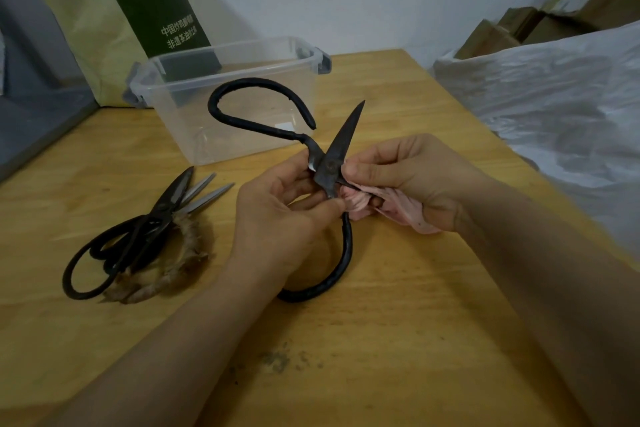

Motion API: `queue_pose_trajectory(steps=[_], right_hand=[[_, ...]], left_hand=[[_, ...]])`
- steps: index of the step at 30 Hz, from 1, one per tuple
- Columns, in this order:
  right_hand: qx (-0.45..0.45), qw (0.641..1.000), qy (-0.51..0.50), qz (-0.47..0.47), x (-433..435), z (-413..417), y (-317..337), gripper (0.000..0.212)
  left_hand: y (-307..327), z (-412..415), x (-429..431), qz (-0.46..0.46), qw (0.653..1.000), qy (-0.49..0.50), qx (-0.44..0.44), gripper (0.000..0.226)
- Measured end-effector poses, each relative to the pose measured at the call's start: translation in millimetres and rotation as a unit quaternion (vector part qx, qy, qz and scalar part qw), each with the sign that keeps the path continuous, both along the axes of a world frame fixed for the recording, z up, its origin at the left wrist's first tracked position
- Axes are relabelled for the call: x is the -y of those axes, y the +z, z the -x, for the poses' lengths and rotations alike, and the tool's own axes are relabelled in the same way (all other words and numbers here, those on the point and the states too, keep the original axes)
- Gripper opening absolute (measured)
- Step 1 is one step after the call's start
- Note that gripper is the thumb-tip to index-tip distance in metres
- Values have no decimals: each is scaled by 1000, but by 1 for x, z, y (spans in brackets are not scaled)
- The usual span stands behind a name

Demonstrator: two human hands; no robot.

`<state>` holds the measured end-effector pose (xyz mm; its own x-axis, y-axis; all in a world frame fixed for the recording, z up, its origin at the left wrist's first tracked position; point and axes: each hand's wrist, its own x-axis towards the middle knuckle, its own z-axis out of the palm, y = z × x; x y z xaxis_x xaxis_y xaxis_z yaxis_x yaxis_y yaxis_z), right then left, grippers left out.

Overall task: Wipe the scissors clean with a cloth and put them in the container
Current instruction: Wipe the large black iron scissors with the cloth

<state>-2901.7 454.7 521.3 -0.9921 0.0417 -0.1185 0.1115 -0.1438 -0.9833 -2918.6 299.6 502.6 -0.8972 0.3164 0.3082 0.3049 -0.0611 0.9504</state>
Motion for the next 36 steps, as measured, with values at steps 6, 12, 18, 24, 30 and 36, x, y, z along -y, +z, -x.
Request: queue_pose_trajectory(steps=[6,12,18,24,30,36], right_hand=[[-19,986,6,-166,-14,-3,9,28],[11,969,30,-246,-31,-7,13,27],[-45,994,-28,-93,-4,1,4,19],[1,961,42,-274,-33,-7,11,27],[-41,981,0,-192,-12,2,4,16],[15,954,59,-295,-34,-7,14,30]], left_hand=[[3,1,0,-12,1000,-17,23,53],[4,0,1,-8,1000,-17,23,51],[3,0,2,-5,1000,-13,21,46],[4,1,3,-24,998,-24,53,50],[4,-1,5,-14,999,-20,35,42],[5,-1,4,-30,998,-18,44,45]])
